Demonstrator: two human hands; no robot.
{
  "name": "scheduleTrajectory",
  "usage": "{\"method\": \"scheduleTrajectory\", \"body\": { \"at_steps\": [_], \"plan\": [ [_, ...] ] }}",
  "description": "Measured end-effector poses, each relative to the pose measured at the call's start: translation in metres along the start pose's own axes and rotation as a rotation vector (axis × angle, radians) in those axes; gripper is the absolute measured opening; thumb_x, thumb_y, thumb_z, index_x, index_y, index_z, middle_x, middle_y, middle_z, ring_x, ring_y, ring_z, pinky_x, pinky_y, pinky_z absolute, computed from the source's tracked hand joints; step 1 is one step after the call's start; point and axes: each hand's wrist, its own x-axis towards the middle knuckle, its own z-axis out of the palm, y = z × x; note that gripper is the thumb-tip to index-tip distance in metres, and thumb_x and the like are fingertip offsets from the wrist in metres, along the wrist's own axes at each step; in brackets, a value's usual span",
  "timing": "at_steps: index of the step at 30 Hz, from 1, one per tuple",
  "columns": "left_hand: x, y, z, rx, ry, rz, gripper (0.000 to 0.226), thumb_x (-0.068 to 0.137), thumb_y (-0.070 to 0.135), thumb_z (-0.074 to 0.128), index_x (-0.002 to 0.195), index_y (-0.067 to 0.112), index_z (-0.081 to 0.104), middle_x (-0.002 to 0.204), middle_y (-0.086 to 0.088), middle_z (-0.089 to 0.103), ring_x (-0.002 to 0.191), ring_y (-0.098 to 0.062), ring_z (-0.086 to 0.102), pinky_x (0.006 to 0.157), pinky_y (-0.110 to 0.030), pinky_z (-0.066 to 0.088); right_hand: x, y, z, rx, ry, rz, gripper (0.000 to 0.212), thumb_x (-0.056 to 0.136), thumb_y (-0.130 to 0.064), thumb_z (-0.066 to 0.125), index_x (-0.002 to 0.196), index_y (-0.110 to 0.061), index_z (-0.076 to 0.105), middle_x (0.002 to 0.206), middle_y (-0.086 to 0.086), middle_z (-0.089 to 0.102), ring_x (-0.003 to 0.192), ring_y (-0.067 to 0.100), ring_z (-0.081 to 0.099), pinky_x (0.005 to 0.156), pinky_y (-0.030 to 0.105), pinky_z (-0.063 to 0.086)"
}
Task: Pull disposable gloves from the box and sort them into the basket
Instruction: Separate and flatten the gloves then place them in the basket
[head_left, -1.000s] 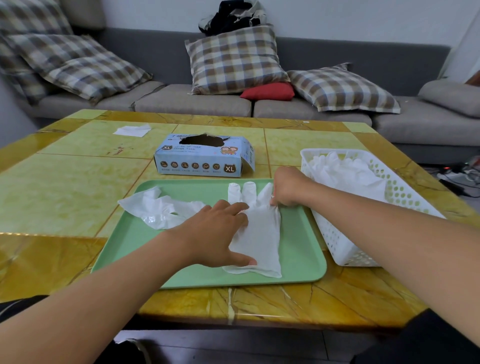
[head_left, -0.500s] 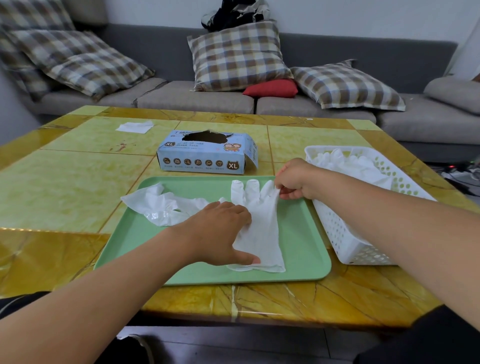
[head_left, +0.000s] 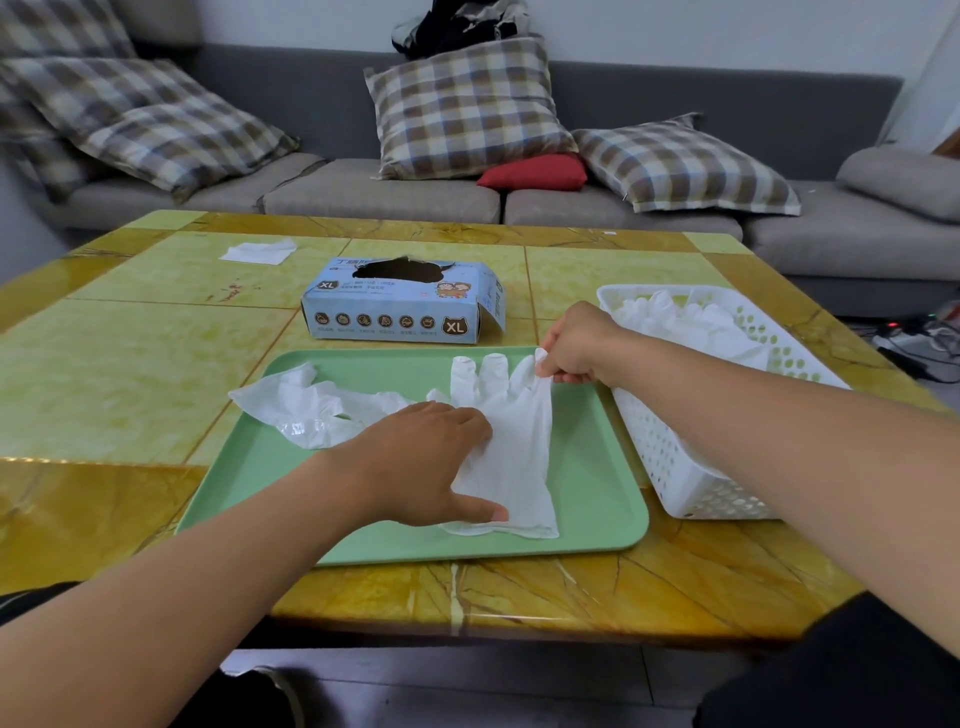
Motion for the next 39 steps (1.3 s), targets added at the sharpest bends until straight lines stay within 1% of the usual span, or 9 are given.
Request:
{"method": "scheduleTrajectory", "body": {
  "at_steps": [5,8,15,21,27,30,32,35,39],
  "plan": [
    [-0.002,0.001,0.0,0.076,-0.025,0.008,0.094,0.077,0.089,0.035,0.143,0.021,0.042,0.139,0.006,0.052,0.121,-0.018,0.051,0.109,-0.037,0.038,0.009,0.005,0.005,-0.292,0.01,-0.021,0.017,0.086,0.0,0.074,0.101,0.0,0.067,0.091,0.02,0.071,0.064,0.029,0.065,0.071,0.039,0.062],
    [-0.002,0.002,0.001,0.111,-0.037,0.008,0.096,0.078,0.09,0.034,0.144,0.021,0.039,0.145,0.006,0.047,0.125,-0.018,0.047,0.11,-0.039,0.036,0.008,0.007,0.014,-0.611,0.034,-0.1,0.014,0.085,0.001,0.07,0.08,-0.008,0.06,0.076,0.01,0.063,0.055,0.024,0.06,0.051,0.03,0.053],
    [-0.004,0.006,-0.008,0.015,-0.035,-0.034,0.09,0.084,0.084,0.031,0.151,0.024,0.038,0.159,0.006,0.034,0.139,-0.019,0.038,0.115,-0.038,0.031,-0.016,-0.007,-0.013,-0.556,0.156,-0.472,0.017,0.085,-0.019,0.075,0.098,-0.015,0.065,0.097,0.001,0.061,0.093,0.024,0.062,0.075,0.034,0.052],
    [-0.012,-0.045,-0.044,-0.13,0.232,-0.201,0.057,0.094,0.052,0.059,0.143,0.026,0.049,0.148,0.005,0.051,0.131,-0.018,0.049,0.108,-0.039,0.04,-0.067,-0.002,0.011,-0.706,-0.44,-0.662,0.083,0.078,-0.056,0.079,0.148,-0.032,0.043,0.151,-0.009,0.043,0.134,0.014,0.044,0.11,0.036,0.04],
    [-0.048,-0.112,-0.043,-0.192,-0.126,-0.576,0.084,0.084,0.042,0.077,0.154,0.02,0.035,0.159,-0.003,0.037,0.143,-0.024,0.037,0.116,-0.037,0.03,-0.062,0.002,0.013,-0.821,-0.552,-0.535,0.101,0.08,-0.057,0.077,0.159,-0.035,0.018,0.167,-0.014,0.01,0.152,0.014,0.017,0.122,0.033,0.02],
    [-0.051,-0.117,-0.032,-0.155,-0.104,-0.556,0.034,0.087,0.036,0.076,0.114,0.02,0.064,0.12,-0.006,0.063,0.109,-0.027,0.056,0.086,-0.034,0.044,-0.061,0.001,0.014,-0.869,-0.572,-0.521,0.105,0.079,-0.058,0.078,0.16,-0.037,0.014,0.167,-0.015,0.005,0.154,0.013,0.012,0.123,0.035,0.018],
    [-0.05,-0.115,-0.028,-0.154,0.007,-0.519,0.028,0.089,0.034,0.072,0.074,0.018,0.055,0.082,-0.004,0.06,0.082,-0.028,0.053,0.064,-0.033,0.034,-0.063,-0.003,0.013,-0.892,-0.553,-0.531,0.104,0.077,-0.056,0.079,0.159,-0.035,0.019,0.166,-0.013,0.013,0.152,0.014,0.017,0.123,0.035,0.021],
    [-0.048,-0.094,-0.038,-0.525,0.246,-0.505,0.031,0.092,0.045,0.069,0.077,0.018,0.069,0.074,-0.003,0.07,0.068,-0.021,0.063,0.062,-0.031,0.046,-0.069,-0.011,0.007,-0.785,-0.386,-0.675,0.085,0.077,-0.056,0.08,0.149,-0.031,0.042,0.154,-0.011,0.04,0.139,0.014,0.04,0.114,0.034,0.035],
    [-0.034,-0.055,-0.058,-1.637,0.309,-0.539,0.046,0.098,0.051,0.054,0.119,0.013,0.07,0.116,-0.008,0.074,0.108,-0.024,0.071,0.091,-0.037,0.054,-0.083,-0.028,-0.002,-0.112,-0.45,-0.521,0.077,0.071,-0.054,0.081,0.14,-0.033,0.052,0.138,-0.013,0.056,0.121,0.008,0.06,0.102,0.035,0.052]
  ]
}}
